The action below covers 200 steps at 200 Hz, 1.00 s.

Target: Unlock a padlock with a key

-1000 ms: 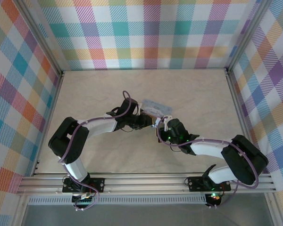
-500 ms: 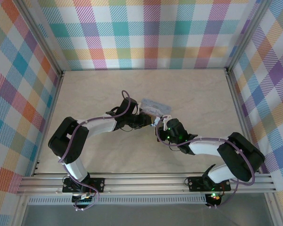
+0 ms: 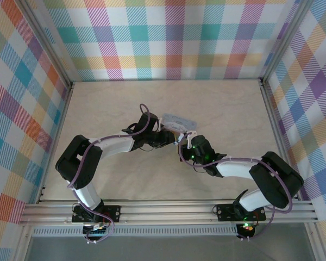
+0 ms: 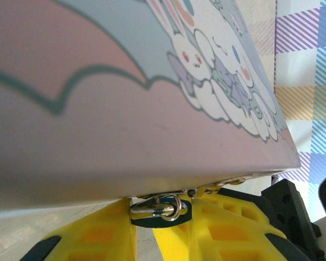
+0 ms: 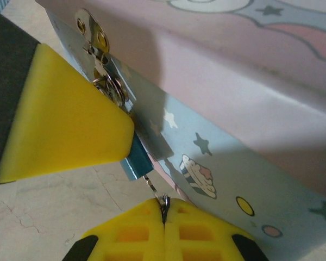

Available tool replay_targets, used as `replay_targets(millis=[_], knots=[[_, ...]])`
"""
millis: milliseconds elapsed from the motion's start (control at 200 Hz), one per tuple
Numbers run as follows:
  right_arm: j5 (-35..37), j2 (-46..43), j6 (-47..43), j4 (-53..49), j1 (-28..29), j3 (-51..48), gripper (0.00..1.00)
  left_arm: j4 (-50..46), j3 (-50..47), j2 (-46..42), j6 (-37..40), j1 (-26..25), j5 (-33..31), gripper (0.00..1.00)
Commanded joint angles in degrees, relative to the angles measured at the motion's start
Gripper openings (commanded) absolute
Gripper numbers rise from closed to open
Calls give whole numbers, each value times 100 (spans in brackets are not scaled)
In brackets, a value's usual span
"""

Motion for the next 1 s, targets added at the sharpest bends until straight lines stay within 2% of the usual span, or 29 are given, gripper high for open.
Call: replay_targets(millis=[0,450,800,995], knots=[[49,67,69,457,24,219,0,220,-2,45,-34,-57,216,25],[-141,151,146,784,24,423,0,341,8,207,-109,-66,293,25],[15,284,-9,-13,-52,244,0,615,-27,679,-186,-66,214,25],[-158,468,58,-354,-166,203,0,1019,-182,887,-404,-67,170,34]])
